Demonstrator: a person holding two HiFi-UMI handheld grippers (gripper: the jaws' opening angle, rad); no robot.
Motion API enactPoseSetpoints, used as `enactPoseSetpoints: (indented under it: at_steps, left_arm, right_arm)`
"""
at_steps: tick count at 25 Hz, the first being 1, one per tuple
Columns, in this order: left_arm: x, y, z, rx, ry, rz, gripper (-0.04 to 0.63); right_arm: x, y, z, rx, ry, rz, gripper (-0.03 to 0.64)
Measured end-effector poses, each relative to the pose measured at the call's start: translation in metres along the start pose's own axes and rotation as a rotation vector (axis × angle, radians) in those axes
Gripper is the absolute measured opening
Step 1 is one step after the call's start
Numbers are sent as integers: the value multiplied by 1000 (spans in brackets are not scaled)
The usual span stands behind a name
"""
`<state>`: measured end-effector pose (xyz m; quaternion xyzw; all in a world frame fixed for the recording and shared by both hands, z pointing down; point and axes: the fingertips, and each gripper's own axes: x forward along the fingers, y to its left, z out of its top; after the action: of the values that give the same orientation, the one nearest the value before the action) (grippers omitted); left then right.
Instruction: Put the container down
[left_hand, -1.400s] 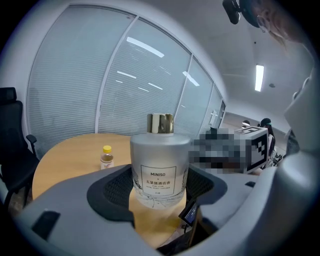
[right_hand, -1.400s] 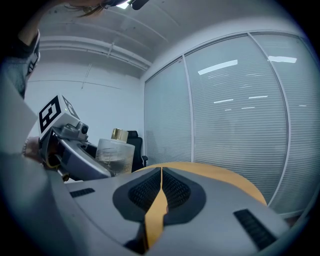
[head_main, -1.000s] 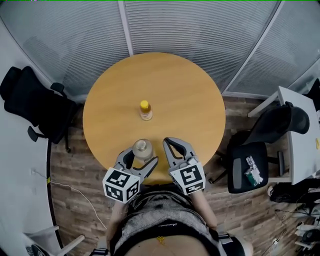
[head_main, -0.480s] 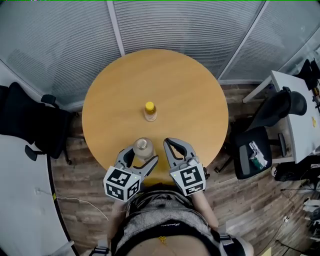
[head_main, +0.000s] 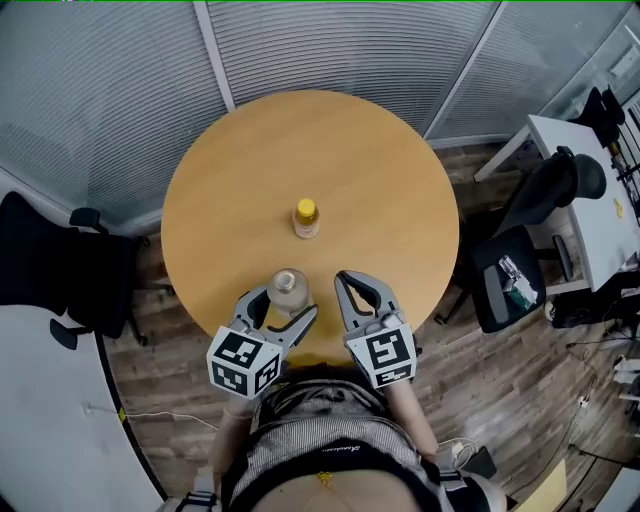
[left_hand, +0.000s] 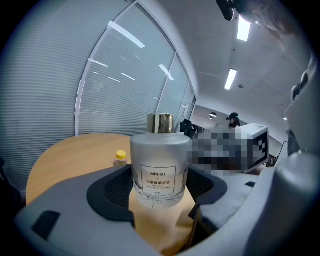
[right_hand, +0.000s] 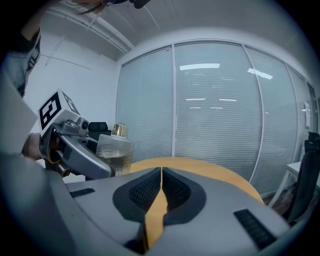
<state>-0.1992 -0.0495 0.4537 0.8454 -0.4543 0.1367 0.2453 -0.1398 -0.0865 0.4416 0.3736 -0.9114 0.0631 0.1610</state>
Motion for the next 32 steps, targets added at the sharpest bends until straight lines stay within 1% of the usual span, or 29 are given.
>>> enactPoseSetpoints:
  at_steps: [6,10,17,25,32]
  left_arm:
    - [-1,9,-2,35,16,-40,339]
    - [4,7,-2,42,23,-45,339]
    - [18,-3,4,32,4,-12,339]
    - [38,-21,19,-9,-40,39,339]
    - [56,-27,25,3,-41,71,339]
  right_arm:
    - [-6,-4,-9,27,11,-83,21]
    - [-12,-10,-14,40,22,-98,21]
    - [-15,-28,-10,30,5,-62,21]
    - [-17,-49,-1,-2,-7,22,21]
    - [-17,-66,0,-15,-8,55,21]
